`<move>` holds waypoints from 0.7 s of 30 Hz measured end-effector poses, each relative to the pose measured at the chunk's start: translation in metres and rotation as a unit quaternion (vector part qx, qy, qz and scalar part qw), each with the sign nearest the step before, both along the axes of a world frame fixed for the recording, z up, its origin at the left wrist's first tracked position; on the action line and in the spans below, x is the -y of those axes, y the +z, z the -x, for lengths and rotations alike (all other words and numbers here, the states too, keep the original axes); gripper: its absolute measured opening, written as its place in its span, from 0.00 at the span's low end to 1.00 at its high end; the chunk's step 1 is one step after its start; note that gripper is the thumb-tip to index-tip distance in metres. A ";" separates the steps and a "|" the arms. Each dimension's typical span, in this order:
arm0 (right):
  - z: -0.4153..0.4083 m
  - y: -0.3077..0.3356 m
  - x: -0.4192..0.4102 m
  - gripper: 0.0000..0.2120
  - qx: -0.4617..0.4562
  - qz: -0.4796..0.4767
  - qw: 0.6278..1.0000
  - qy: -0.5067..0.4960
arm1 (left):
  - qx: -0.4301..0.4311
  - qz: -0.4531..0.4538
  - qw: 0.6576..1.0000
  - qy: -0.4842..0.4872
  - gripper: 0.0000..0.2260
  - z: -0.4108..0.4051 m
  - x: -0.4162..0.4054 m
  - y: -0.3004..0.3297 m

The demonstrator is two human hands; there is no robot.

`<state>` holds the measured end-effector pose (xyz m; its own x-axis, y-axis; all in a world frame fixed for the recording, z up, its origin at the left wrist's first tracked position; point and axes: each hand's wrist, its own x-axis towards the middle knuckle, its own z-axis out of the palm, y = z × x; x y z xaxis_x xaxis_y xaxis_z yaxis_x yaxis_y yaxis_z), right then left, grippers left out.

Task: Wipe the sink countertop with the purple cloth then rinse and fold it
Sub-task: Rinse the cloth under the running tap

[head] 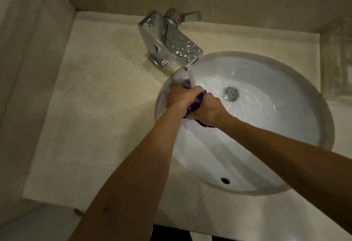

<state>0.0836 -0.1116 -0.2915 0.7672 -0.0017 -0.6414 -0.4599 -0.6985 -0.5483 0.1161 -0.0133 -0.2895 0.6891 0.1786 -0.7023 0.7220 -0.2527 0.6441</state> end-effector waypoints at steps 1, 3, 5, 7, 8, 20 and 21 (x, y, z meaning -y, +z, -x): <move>0.001 -0.001 0.000 0.30 -0.006 -0.005 1.000 -0.002 | -0.007 -0.004 1.000 -0.003 0.23 0.001 0.001 0.002; 0.000 0.003 0.003 0.41 -0.029 -0.073 0.997 -0.016 | -0.013 0.002 1.000 0.003 0.38 -0.001 0.001 -0.006; -0.004 0.008 0.012 0.43 -0.026 -0.097 0.995 -0.011 | -0.021 0.053 0.998 0.019 0.38 0.001 0.000 0.000; -0.009 0.019 0.023 0.32 -0.021 -0.111 0.994 -0.005 | -0.014 0.093 0.995 0.027 0.25 0.005 -0.001 0.013; -0.012 0.026 0.030 0.24 -0.041 -0.125 0.991 -0.026 | 0.010 0.109 0.994 0.020 0.19 0.005 -0.004 0.011; -0.018 0.037 0.049 0.18 -0.355 -0.355 0.850 -0.163 | -0.053 0.248 0.967 -0.024 0.14 -0.003 -0.012 0.031; -0.019 0.038 0.047 0.19 -0.352 -0.337 0.863 -0.133 | -0.054 0.226 0.972 -0.027 0.13 -0.005 -0.010 0.031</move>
